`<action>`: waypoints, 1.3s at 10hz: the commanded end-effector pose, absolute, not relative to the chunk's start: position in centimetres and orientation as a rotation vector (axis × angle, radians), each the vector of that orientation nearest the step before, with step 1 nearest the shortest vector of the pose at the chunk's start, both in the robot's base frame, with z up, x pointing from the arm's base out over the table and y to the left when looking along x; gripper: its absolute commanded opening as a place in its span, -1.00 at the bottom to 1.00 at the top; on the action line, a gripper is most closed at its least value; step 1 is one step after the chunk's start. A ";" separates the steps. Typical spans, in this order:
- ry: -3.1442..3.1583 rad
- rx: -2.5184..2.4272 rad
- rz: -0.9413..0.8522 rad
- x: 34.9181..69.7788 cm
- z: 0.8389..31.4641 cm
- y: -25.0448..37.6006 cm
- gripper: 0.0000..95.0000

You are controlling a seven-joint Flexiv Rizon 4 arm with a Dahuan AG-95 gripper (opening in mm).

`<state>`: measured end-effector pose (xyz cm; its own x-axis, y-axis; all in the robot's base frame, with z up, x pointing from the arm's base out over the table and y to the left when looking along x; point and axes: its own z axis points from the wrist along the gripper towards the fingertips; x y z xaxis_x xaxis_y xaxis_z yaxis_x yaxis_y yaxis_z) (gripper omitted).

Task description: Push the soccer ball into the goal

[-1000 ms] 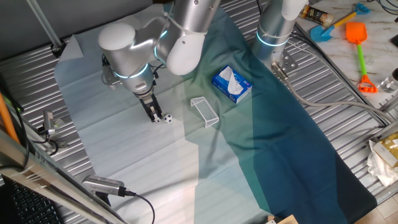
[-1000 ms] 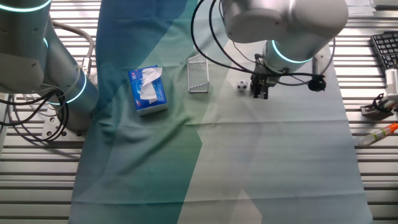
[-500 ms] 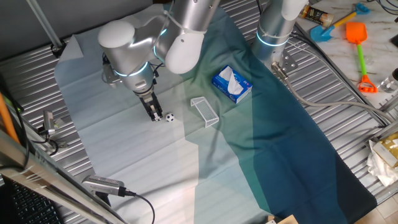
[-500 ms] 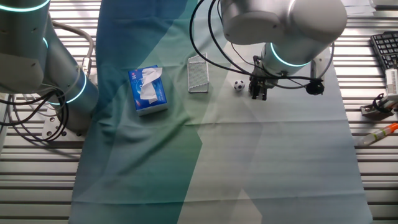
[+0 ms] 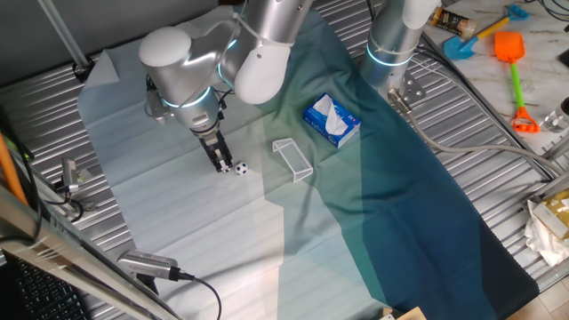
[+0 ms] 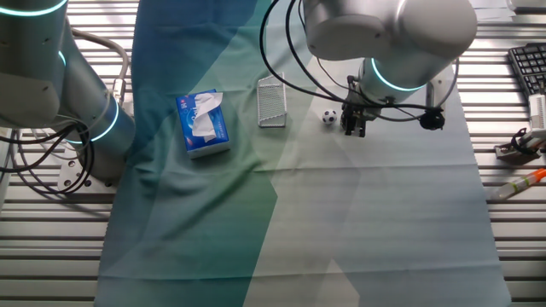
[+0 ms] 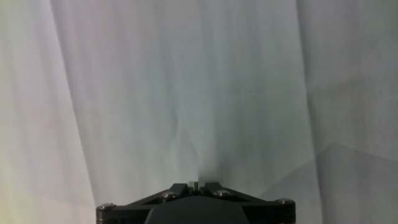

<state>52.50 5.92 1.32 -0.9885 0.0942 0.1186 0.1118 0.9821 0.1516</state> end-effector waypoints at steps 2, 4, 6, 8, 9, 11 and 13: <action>-3.031 -0.173 -0.230 52.5 1.3 5.9 -1.00; -3.027 -0.170 -0.226 52.5 1.3 5.9 -1.00; -3.013 -0.153 -0.223 52.5 1.3 5.9 -1.00; -3.006 -0.144 -0.219 52.5 1.3 5.9 -1.00; -3.008 -0.142 -0.219 52.5 1.3 5.9 -1.00; -2.999 -0.146 -0.220 52.5 1.3 5.9 -1.00; -2.992 -0.144 -0.222 52.5 1.3 5.9 -1.00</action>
